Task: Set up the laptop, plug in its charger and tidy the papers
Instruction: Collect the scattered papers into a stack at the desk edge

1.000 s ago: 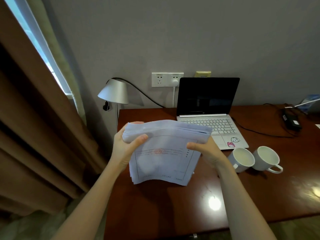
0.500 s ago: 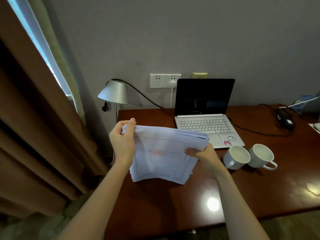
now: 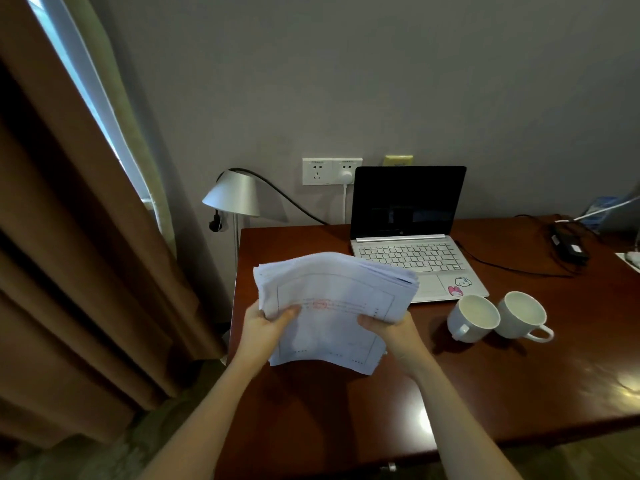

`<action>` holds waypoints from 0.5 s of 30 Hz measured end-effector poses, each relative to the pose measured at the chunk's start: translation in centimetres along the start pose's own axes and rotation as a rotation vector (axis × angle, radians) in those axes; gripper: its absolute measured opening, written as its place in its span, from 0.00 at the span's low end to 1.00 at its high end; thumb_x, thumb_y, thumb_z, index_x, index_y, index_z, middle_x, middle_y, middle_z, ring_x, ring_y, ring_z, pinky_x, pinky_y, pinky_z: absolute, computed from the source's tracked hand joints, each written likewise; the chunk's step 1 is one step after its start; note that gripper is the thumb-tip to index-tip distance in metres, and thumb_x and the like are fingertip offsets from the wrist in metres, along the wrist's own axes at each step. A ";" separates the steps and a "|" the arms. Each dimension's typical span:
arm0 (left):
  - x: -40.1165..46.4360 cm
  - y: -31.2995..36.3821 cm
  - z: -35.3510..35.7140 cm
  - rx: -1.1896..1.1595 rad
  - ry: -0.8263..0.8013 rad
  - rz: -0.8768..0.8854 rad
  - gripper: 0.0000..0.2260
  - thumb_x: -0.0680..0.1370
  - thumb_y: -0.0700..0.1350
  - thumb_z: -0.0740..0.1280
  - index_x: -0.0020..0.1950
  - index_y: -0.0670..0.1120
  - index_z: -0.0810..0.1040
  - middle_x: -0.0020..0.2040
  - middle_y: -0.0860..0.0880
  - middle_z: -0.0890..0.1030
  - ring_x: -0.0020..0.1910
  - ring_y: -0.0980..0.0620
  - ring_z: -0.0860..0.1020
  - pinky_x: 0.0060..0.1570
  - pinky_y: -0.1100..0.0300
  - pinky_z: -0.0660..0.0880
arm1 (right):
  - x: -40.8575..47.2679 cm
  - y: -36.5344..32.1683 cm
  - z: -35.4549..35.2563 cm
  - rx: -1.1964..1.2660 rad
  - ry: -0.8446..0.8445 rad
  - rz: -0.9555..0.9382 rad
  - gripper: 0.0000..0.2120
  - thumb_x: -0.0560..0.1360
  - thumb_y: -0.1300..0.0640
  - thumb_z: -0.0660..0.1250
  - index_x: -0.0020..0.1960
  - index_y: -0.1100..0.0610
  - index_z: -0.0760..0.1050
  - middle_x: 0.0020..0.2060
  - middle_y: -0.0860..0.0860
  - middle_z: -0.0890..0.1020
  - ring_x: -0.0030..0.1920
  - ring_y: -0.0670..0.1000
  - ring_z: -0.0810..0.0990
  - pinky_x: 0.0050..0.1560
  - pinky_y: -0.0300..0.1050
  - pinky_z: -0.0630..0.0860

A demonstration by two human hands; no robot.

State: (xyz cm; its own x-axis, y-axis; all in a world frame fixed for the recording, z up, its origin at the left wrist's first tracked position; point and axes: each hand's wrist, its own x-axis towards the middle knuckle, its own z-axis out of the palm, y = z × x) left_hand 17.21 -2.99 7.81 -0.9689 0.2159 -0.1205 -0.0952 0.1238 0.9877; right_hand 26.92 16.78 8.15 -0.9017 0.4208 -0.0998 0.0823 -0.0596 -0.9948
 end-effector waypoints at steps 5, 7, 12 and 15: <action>0.1 1.8 0.1 -0.062 0.013 0.180 0.10 0.75 0.45 0.68 0.49 0.60 0.74 0.49 0.62 0.79 0.51 0.59 0.78 0.42 0.66 0.77 | 0.9 -0.9 0.4 0.050 0.081 -0.006 0.11 0.69 0.63 0.74 0.40 0.46 0.84 0.39 0.45 0.86 0.44 0.48 0.84 0.41 0.45 0.79; 0.2 1.3 -0.2 -0.097 0.051 0.149 0.10 0.73 0.47 0.71 0.50 0.60 0.75 0.50 0.61 0.80 0.51 0.57 0.79 0.45 0.62 0.78 | 1.3 -0.9 0.2 0.045 0.073 0.008 0.11 0.68 0.62 0.75 0.40 0.46 0.84 0.40 0.46 0.86 0.46 0.50 0.84 0.43 0.48 0.80; 0.2 -1.0 -0.2 -0.020 -0.080 -0.060 0.19 0.71 0.41 0.73 0.60 0.51 0.74 0.56 0.53 0.79 0.59 0.50 0.76 0.48 0.58 0.77 | 0.9 2.4 0.1 0.017 0.062 0.152 0.12 0.68 0.68 0.74 0.45 0.53 0.81 0.46 0.52 0.85 0.54 0.59 0.81 0.50 0.53 0.79; 0.4 -1.3 0.0 0.009 -0.103 -0.137 0.18 0.74 0.37 0.69 0.64 0.44 0.74 0.61 0.48 0.78 0.64 0.46 0.74 0.57 0.51 0.75 | 1.0 3.2 0.1 0.015 0.084 0.174 0.12 0.68 0.68 0.74 0.45 0.53 0.81 0.43 0.50 0.86 0.52 0.58 0.82 0.48 0.51 0.79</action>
State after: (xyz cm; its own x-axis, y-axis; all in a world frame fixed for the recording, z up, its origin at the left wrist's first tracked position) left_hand 16.99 -3.06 6.50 -0.9184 0.2942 -0.2643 -0.2227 0.1676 0.9604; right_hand 26.27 16.92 4.87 -0.8354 0.4773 -0.2725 0.2270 -0.1517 -0.9620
